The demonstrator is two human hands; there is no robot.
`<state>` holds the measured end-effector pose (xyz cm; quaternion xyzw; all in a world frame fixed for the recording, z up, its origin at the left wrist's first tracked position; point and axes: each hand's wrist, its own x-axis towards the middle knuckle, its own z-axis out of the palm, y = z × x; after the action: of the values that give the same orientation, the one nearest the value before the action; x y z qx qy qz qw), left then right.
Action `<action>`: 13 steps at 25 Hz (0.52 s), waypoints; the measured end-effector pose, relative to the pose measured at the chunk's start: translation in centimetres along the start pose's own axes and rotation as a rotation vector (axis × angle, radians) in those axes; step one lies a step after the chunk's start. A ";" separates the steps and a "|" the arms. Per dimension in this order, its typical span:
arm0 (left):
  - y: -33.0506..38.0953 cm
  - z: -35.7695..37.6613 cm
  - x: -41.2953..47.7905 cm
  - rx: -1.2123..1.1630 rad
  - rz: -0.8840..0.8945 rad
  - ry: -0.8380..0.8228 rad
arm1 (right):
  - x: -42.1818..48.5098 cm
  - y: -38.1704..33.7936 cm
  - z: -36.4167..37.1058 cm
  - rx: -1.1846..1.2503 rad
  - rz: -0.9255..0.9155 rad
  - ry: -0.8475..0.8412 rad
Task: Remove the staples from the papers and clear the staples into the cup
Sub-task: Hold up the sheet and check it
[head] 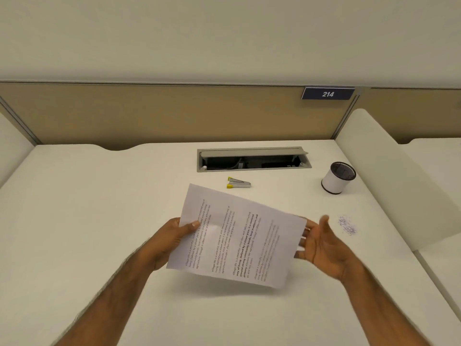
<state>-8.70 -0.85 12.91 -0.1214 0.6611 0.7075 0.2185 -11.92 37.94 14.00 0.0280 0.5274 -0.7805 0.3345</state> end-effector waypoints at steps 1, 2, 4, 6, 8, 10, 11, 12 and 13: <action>-0.2 0.0 0.0 -0.015 0.008 0.025 | -0.3 1.1 0.3 -0.013 -0.012 -0.022; -0.3 0.2 0.0 -0.037 0.016 0.045 | -0.4 1.9 0.9 -0.046 -0.021 -0.025; -0.4 0.6 0.0 -0.072 0.043 0.084 | 0.1 2.4 1.6 -0.088 -0.054 0.065; -0.3 1.2 0.1 -0.069 0.108 0.092 | 0.8 1.6 2.4 -0.096 -0.079 0.215; -0.3 1.8 0.4 -0.030 0.184 0.090 | 1.6 1.0 2.9 -0.156 -0.137 0.332; -0.7 2.4 0.8 -0.038 0.256 0.141 | 2.2 1.0 3.5 -0.249 -0.223 0.442; -1.0 2.7 0.9 -0.050 0.292 0.185 | 2.4 1.3 3.8 -0.293 -0.262 0.484; -1.3 2.9 1.0 -0.059 0.321 0.231 | 2.5 1.6 3.8 -0.314 -0.291 0.512; -1.6 2.9 1.1 -0.066 0.335 0.271 | 2.6 2.0 3.8 -0.314 -0.313 0.527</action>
<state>-8.62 2.27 11.27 -0.1110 0.6719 0.7322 0.0031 -11.70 33.05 13.03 0.0957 0.7074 -0.6974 0.0632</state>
